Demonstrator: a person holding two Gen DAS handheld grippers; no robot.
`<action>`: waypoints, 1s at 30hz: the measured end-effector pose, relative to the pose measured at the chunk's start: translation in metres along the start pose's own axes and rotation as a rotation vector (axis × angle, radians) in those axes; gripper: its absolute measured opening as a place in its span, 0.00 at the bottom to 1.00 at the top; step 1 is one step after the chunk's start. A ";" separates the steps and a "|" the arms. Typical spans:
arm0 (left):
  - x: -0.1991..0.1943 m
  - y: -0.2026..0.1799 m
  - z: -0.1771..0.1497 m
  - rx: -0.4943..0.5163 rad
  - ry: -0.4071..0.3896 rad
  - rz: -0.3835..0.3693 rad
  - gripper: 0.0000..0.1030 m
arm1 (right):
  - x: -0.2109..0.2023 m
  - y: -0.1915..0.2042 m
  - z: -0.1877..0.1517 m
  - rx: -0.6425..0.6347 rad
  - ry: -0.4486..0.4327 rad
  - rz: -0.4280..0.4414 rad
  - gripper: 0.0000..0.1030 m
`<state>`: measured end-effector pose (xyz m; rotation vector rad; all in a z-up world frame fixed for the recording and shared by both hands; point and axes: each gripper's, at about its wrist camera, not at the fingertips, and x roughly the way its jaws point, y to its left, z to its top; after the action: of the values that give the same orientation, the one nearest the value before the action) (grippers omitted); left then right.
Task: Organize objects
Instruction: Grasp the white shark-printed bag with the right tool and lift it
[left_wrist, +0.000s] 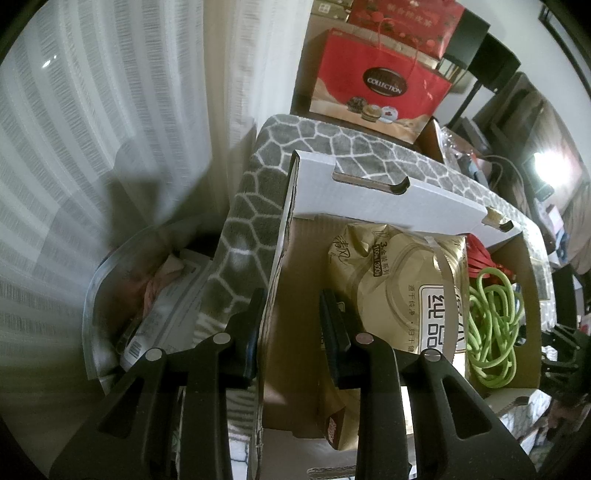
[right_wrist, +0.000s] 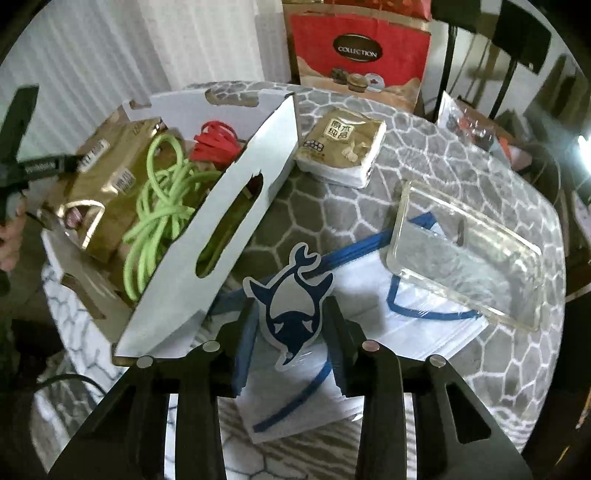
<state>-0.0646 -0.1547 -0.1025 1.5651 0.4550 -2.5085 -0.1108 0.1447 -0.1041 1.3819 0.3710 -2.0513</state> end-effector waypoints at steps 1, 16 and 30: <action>0.000 0.000 0.000 0.000 0.000 -0.001 0.25 | -0.001 -0.001 -0.001 0.006 -0.002 0.006 0.34; 0.000 0.000 0.000 -0.001 0.000 0.000 0.25 | -0.083 0.019 0.021 -0.020 -0.182 -0.013 0.34; 0.000 0.000 0.000 -0.002 0.001 -0.001 0.25 | -0.046 0.101 0.045 -0.163 -0.173 0.055 0.35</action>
<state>-0.0650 -0.1550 -0.1027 1.5654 0.4585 -2.5080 -0.0675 0.0584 -0.0331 1.0979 0.4115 -2.0289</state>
